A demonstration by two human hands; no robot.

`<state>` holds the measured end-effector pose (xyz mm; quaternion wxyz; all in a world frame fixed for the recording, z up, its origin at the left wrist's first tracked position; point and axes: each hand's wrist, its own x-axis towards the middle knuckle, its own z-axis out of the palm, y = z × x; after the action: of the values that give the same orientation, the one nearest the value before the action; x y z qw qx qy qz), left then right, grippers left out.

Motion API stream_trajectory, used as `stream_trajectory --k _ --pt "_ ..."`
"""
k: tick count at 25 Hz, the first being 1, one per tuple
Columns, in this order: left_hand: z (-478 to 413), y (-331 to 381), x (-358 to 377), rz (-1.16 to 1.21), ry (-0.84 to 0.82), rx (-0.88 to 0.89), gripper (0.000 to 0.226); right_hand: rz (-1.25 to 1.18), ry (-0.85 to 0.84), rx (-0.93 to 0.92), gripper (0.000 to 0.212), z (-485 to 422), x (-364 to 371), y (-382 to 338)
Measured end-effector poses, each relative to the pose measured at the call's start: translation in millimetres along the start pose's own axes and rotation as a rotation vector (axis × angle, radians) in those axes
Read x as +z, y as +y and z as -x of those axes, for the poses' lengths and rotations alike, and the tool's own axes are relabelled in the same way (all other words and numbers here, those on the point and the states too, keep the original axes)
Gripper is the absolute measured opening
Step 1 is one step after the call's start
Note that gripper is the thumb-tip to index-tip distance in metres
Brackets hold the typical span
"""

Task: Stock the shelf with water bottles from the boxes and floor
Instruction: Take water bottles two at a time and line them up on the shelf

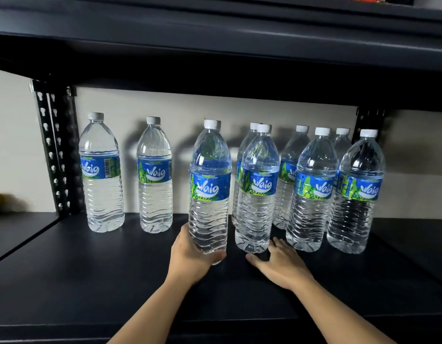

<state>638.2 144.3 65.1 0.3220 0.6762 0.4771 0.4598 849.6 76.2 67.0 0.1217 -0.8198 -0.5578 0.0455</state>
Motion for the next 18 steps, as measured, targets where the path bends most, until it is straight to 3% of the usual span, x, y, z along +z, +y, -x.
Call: stream_trajectory --k 18 --pt "-33 -8 7 -0.083 -0.020 -0.031 0.083 -0.032 0.042 0.018 0.093 -4 3 -1"
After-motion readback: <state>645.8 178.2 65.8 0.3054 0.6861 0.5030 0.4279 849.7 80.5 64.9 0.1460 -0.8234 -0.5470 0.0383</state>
